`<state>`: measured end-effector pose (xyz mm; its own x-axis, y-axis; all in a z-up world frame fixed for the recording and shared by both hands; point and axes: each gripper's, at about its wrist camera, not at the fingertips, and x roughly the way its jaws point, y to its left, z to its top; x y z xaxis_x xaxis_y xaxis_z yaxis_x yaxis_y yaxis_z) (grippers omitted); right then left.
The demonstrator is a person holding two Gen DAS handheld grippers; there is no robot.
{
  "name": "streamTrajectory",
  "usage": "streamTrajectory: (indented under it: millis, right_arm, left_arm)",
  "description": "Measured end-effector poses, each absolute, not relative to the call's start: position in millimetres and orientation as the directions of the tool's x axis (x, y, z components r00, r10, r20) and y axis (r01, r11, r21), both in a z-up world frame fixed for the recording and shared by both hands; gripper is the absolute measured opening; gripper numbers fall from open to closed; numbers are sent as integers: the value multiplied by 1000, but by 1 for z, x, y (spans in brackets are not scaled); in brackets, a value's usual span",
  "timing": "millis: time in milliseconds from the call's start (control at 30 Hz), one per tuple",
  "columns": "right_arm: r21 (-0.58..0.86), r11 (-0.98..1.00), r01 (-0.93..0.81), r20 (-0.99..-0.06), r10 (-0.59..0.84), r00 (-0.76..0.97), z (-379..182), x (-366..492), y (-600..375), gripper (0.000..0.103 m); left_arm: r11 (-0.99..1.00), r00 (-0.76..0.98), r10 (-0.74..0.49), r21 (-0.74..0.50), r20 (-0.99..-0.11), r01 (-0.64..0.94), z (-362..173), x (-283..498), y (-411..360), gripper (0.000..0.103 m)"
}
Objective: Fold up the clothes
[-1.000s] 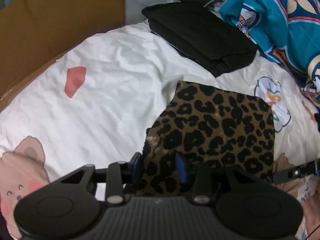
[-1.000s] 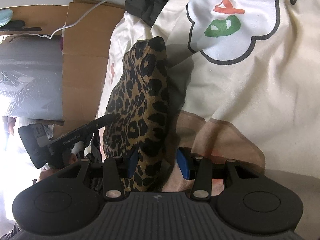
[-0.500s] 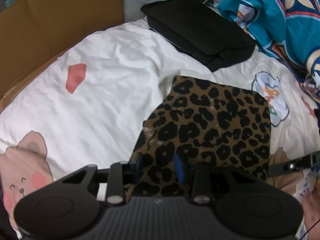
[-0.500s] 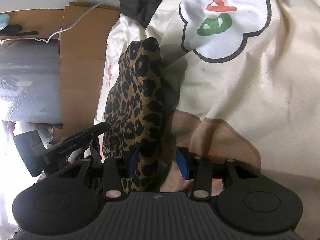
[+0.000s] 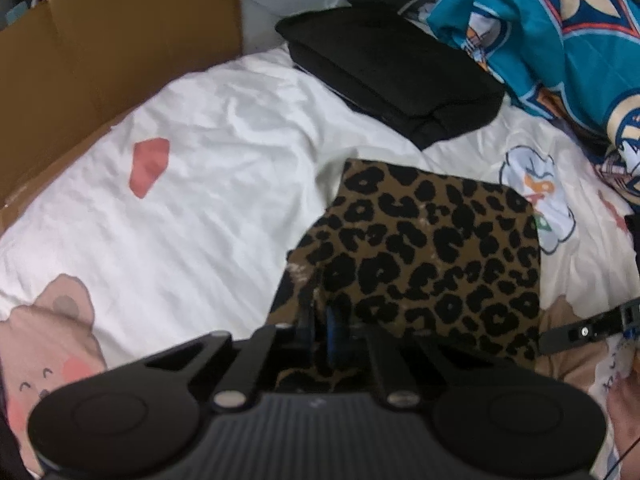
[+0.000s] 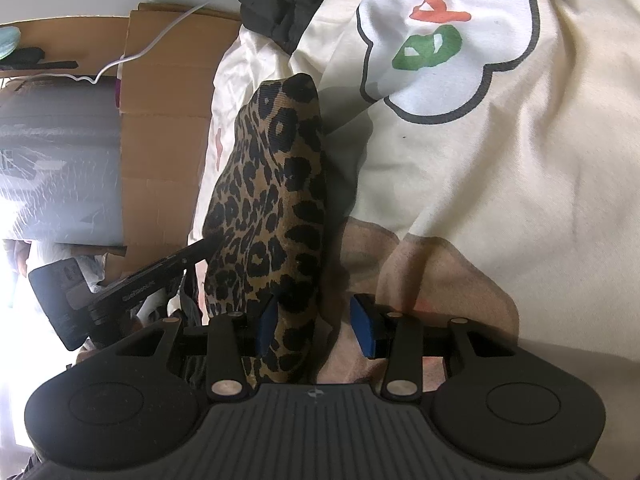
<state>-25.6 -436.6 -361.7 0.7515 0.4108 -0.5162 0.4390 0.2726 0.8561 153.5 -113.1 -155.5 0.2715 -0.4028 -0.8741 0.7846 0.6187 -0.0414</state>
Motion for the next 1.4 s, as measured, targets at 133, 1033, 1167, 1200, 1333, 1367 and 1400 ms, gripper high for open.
streamTrajectory:
  millis: [133,1033,1167,1200,1333,1367,1400]
  right_arm:
    - [857,275,436,-514,413,752,-360,-25,-436,45]
    - [902,196,385,-432,377,819,-369,23,-412,37]
    - [915,218,340,-401,382,833,-356,26,-413,14]
    - [923,208,323,-381,385,841,-353,26,-414,14]
    - [923,177,341,-384,380,841,-358,25,-414,20]
    - [917,170,360,-398,376,837,-362,25,-414,22]
    - [914,161,372,-405,375,833,-367,25,-413,26]
  left_arm:
    - [627,301,-410,-27,-861,778,-149,154,-110,4]
    - [684,307,-394,-54,-867,727,-233,185,-113,0]
    - [689,309,-397,-59,-864,722,-250,189,-120,0]
    - [691,308,-399,-63,-864,720,-255,192,-122,0]
    - [691,297,-414,-85,-860,718,-276,201,-131,0]
    - [691,295,-417,-89,-860,717,-282,204,-134,0]
    - [691,293,-418,-91,-860,717,-287,206,-137,0]
